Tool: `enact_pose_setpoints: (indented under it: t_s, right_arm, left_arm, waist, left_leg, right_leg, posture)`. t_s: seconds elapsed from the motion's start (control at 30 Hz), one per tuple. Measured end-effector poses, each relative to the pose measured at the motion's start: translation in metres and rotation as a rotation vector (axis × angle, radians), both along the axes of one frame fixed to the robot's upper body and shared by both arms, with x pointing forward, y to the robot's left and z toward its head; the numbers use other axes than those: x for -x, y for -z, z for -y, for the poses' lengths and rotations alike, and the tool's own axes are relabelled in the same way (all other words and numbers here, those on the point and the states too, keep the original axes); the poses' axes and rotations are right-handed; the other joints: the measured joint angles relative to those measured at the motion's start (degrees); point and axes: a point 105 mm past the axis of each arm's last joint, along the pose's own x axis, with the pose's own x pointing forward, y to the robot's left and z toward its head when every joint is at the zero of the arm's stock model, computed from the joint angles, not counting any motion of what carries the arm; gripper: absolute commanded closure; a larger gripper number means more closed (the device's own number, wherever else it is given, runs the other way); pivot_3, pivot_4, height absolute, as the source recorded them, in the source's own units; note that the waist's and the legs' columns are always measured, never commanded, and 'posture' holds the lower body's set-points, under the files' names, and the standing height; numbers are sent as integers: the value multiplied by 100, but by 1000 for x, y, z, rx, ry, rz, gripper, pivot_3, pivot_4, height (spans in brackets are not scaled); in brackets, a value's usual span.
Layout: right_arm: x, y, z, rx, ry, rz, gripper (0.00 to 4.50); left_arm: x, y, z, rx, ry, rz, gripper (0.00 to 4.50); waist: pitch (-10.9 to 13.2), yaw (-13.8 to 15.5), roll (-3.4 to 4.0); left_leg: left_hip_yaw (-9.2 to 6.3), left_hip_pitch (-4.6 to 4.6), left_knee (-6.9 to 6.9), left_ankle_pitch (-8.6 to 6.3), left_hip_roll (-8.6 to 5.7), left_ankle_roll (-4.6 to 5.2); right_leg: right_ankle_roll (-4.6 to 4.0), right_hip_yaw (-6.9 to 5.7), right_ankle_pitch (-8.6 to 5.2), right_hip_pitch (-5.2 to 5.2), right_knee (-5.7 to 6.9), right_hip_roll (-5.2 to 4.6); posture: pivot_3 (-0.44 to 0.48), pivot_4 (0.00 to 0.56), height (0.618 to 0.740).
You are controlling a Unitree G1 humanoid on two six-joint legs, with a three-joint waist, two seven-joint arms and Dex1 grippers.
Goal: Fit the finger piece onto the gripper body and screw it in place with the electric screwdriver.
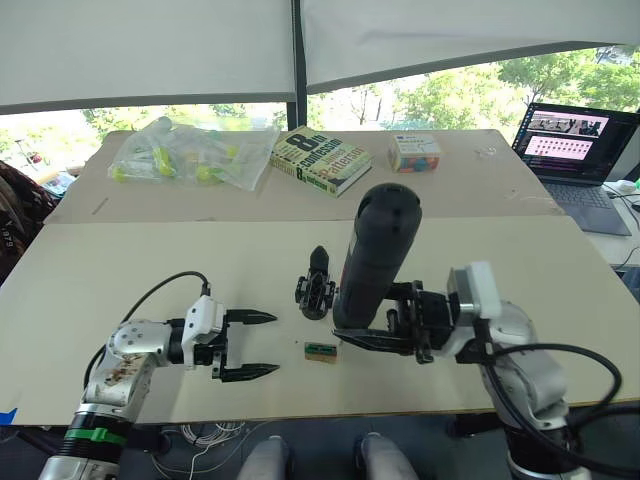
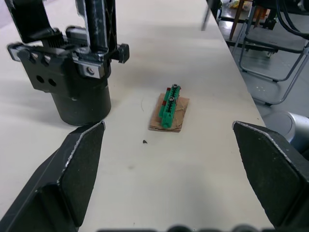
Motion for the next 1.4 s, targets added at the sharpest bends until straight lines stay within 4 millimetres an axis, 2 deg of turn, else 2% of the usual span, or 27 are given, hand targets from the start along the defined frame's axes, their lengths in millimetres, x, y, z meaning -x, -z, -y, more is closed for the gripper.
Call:
enact_pose_setpoints:
  t_s: [0.17, 0.5, 0.97, 1.4]
  right_arm:
    - [-9, 11, -5, 18, -25, -10, 2587]
    - [-15, 21, -11, 50, -41, -32, 2587]
    - [-23, 24, -14, 78, -23, -42, 2587]
    - [-24, 31, -13, 97, -34, -62, 2587]
  left_arm:
    - [-5, 11, 10, 3, -3, -16, 0]
    - [-7, 14, 35, 31, 42, -18, 0]
    - [-8, 19, 47, 29, 58, -25, 0]
    - [-10, 22, 47, 9, 40, -22, 0]
  waist:
    - [0, 10, 0]
    - [0, 2, 0]
    - [0, 2, 0]
    - [0, 4, 0]
  left_leg:
    - [-2, 0, -2, 0, -1, 0]
    - [-2, 1, -2, 0, -1, 0]
    - [-2, 1, -1, 0, -2, 0]
    - [-2, 0, -1, 0, -2, 0]
  right_leg:
    - [-6, -2, 4, -4, 7, -1]
    - [-8, -2, 5, -4, 10, 0]
    - [-8, -2, 5, -4, 10, 0]
    - [-8, -1, 6, -4, 10, 0]
  posture:
    - [0, 150, 740]
    - [0, 150, 740]
    - [0, 150, 740]
    - [0, 150, 740]
